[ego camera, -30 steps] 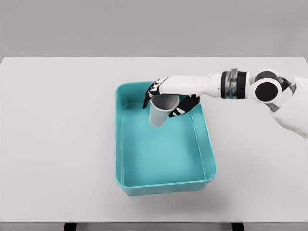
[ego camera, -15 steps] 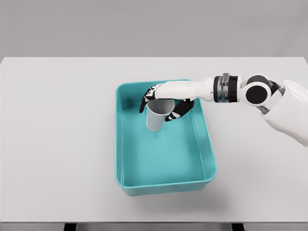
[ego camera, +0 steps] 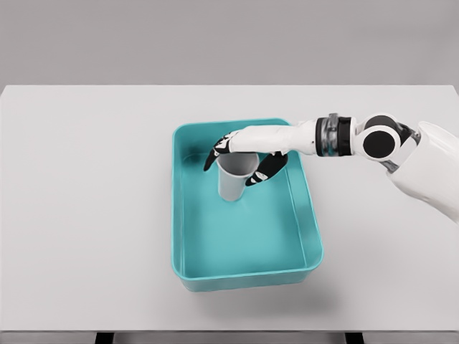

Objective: Put the paper cup into the basket with your right arm

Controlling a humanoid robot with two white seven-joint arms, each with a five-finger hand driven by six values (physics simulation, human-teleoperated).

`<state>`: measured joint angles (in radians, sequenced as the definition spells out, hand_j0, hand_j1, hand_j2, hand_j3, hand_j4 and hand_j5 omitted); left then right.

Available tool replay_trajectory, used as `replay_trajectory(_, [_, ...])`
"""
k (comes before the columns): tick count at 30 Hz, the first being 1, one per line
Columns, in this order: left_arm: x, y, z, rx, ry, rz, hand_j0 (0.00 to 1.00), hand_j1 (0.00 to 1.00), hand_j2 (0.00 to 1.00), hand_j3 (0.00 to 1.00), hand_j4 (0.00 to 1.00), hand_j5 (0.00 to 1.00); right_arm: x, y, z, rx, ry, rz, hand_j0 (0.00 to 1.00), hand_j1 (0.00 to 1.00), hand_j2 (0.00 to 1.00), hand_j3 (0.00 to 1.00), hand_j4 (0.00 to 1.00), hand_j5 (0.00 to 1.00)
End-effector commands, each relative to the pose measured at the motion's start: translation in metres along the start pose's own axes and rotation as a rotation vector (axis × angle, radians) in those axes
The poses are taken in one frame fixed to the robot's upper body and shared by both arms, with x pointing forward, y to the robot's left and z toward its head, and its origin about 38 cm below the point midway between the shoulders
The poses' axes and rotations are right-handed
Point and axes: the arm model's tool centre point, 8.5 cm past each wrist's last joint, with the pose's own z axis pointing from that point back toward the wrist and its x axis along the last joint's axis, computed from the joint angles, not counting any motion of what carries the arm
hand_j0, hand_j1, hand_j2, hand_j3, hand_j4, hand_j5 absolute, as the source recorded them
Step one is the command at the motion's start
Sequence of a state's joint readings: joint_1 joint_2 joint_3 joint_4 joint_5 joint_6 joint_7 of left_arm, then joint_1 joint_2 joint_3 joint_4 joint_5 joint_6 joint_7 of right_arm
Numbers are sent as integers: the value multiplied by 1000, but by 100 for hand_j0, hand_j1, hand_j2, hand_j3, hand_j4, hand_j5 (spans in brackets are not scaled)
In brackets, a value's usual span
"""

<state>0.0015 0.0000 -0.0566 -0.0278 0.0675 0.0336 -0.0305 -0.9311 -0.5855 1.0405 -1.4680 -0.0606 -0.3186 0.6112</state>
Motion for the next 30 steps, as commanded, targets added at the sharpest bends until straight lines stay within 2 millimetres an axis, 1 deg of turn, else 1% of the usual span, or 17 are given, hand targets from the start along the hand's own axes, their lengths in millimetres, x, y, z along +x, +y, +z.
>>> replay_trajectory(1, [0,0,0,0,0,0,100,100,100,100,100,100,1,0,0,-2,-4,-3,88,88,88,88,88,88])
replay_trajectory(3, [0,0,0,0,0,0,100,100,100,100,100,100,2,-1,0,-2,-7,-1,91,91,91,91,91,91])
replay_trajectory(12, [0,0,0,0,0,0,100,100,100,100,100,100,4,-1,-1,-2,-10,3,91,91,91,91,91,91])
replay_trajectory(14, [0,0,0,0,0,0,100,100,100,100,100,100,4,-2,0,-4,-11,4,92,92,92,92,92,92])
replay_trajectory(15, [0,0,0,0,0,0,100,100,100,100,100,100,6,-4,0,-7,-16,9,95,95,95,95,95,95])
replay_trajectory(18, [0,0,0,0,0,0,100,100,100,100,100,100,9,-6,0,-10,-22,18,95,95,95,95,95,95])
replay_trajectory(23, [0,0,0,0,0,0,100,100,100,100,100,100,20,-10,5,-11,-33,41,95,95,95,95,95,95])
replay_trajectory(27, [0,0,0,0,0,0,100,100,100,100,100,100,22,-10,6,-10,-35,48,95,95,95,95,95,95])
replay_trajectory(30, [0,0,0,0,0,0,100,100,100,100,100,100,27,-12,16,-11,-38,62,97,97,97,97,97,97])
